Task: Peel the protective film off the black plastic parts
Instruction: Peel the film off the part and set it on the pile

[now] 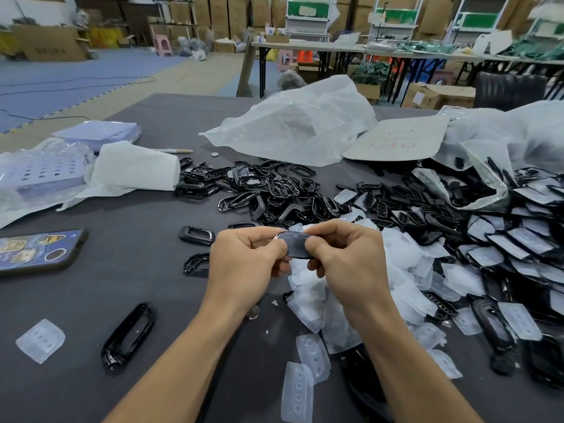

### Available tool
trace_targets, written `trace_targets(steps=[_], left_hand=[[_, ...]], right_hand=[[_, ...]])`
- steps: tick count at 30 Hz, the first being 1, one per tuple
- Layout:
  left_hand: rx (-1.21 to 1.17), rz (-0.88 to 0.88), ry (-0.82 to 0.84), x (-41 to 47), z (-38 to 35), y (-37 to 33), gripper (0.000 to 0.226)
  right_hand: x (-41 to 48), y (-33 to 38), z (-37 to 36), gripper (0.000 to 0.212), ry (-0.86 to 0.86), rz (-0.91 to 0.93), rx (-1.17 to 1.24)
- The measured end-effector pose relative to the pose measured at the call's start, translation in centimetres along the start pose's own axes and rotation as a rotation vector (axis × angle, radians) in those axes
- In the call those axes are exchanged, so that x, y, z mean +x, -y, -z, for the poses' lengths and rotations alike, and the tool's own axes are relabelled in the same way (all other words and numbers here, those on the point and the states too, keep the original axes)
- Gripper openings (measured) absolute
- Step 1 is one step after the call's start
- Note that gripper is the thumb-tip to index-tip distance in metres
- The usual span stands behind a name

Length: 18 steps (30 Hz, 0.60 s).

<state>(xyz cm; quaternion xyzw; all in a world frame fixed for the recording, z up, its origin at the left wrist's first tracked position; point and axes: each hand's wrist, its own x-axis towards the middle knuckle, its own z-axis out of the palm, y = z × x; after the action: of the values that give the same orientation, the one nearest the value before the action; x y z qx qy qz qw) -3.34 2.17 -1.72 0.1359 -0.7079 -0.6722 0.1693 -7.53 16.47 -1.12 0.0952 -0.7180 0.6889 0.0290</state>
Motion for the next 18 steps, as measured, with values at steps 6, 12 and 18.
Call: trace_targets(steps=[6, 12, 18], left_hand=[[0.018, -0.057, 0.008, 0.19, 0.10, -0.13, 0.032], [0.001, -0.078, 0.027, -0.01, -0.09, -0.09, 0.026], [-0.020, -0.048, 0.077, 0.12, 0.16, 0.11, 0.027]], right_hand=[[-0.12, 0.11, 0.02, 0.028, 0.028, 0.012, -0.005], [-0.29, 0.20, 0.02, 0.017, 0.027, 0.036, -0.069], [-0.18, -0.01, -0.01, 0.023, 0.014, 0.008, -0.046]])
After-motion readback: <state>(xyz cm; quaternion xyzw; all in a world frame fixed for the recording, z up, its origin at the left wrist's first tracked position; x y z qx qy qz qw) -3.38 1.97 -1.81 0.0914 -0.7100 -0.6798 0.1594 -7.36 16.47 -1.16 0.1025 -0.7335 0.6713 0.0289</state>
